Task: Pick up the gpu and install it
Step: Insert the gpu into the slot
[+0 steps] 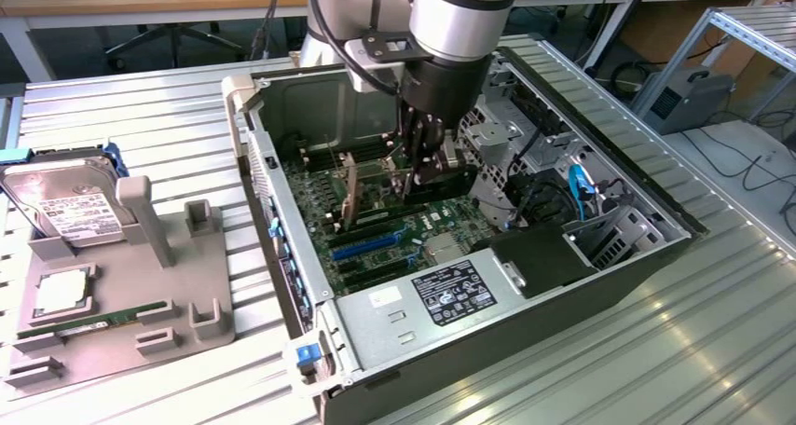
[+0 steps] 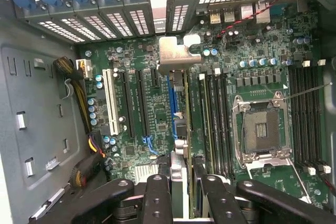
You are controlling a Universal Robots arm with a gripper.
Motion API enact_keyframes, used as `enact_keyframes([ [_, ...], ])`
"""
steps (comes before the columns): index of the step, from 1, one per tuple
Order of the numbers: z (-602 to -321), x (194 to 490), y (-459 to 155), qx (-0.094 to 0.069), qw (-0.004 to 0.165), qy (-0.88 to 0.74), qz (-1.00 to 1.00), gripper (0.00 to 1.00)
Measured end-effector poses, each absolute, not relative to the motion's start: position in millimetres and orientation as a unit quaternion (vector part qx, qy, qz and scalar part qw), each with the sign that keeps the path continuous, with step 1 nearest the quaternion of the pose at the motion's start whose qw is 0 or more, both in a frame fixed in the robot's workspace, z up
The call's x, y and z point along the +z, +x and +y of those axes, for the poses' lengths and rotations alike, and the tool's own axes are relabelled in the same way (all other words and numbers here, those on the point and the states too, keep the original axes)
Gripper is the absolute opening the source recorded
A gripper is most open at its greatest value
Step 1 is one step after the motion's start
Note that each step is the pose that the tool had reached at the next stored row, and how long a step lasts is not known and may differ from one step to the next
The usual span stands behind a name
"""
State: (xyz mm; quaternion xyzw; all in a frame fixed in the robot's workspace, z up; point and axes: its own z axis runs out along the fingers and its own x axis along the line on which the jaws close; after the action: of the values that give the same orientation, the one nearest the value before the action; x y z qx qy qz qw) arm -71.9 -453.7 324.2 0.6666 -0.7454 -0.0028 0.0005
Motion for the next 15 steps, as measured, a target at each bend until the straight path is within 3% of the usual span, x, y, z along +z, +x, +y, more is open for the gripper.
enact_keyframes([
  [15,-457.1,323.6,-73.7,-0.003,0.001,0.667,-0.745,0.27],
])
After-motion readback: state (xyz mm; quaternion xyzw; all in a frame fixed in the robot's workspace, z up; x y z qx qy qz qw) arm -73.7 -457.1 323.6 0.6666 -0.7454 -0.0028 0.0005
